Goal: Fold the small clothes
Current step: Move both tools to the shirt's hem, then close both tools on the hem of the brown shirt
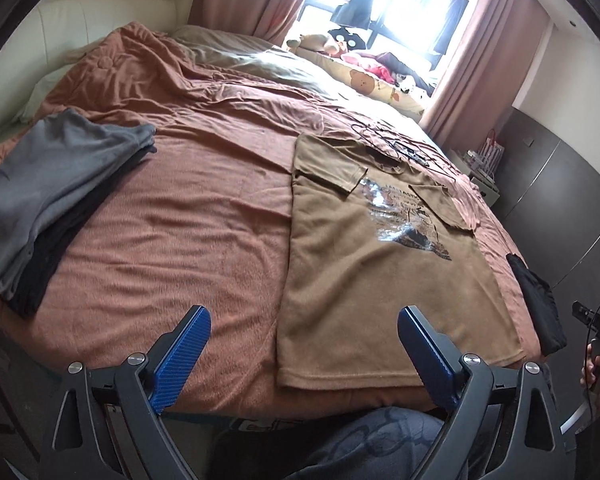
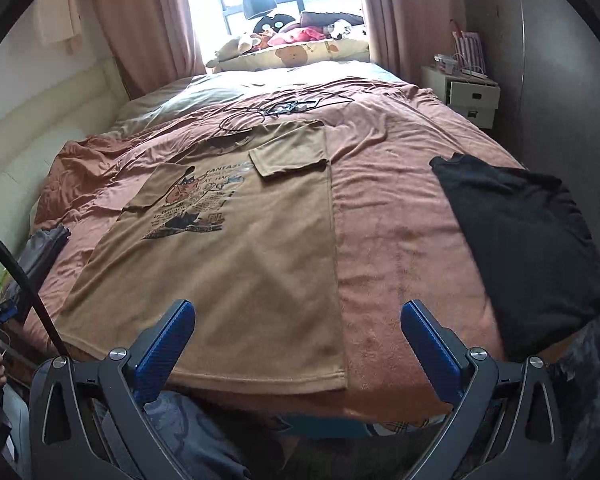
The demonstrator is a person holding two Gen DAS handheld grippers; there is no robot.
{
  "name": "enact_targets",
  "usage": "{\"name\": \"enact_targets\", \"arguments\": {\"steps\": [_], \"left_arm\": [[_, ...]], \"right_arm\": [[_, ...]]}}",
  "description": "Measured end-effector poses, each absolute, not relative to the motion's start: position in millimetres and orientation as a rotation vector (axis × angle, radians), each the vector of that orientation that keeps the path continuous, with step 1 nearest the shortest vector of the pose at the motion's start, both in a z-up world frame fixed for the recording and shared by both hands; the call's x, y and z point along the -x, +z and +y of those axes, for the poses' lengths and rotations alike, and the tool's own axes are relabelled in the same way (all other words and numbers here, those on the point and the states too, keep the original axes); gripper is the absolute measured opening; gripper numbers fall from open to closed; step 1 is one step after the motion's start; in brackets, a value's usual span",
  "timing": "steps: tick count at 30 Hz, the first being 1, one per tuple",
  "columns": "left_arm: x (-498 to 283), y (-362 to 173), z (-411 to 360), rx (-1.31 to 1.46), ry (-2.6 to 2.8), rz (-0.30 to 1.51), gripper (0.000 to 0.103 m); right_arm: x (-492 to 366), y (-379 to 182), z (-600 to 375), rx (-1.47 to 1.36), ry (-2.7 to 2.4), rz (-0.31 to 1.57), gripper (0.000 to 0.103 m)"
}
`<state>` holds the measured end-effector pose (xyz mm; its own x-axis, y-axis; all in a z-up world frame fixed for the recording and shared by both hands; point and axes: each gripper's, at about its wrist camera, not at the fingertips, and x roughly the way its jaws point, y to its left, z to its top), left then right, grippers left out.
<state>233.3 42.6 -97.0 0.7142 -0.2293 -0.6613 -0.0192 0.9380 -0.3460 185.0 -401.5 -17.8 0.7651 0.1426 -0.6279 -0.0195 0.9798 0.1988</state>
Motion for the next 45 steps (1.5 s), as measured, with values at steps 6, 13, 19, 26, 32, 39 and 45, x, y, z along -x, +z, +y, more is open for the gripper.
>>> {"name": "enact_targets", "arguments": {"steps": [6,13,19,26,32,39,45], "left_arm": [[-222,-136,52,0.415,-0.117,0.818,0.093],[-226,-164,57,0.482,-0.123,0.869,0.083],[-240,-180,58,0.554,-0.152,0.914,0.063],[-256,-195,59,0.671,-0.183,0.953,0.054],[-265,-207,49,0.715,-0.208,1.002,0.052],[-269,-218,53,0.814,-0.21,0.992,0.052],[-271,-223,57,0.933,-0.228,0.969,0.052]], "right_arm": [[-182,-42,-405,-0.229,0.067,0.717,0.103],[-193,-70,-410,-0.282,0.071,0.76,0.103],[-208,-89,-421,-0.374,0.092,0.783,0.093],[-221,-113,-440,-0.486,0.101,0.819,0.077],[-220,-128,-452,-0.553,0.113,0.824,0.073],[-210,-142,-468,-0.728,0.168,0.776,0.071],[-205,-161,-462,-0.848,0.259,0.771,0.058]]}}
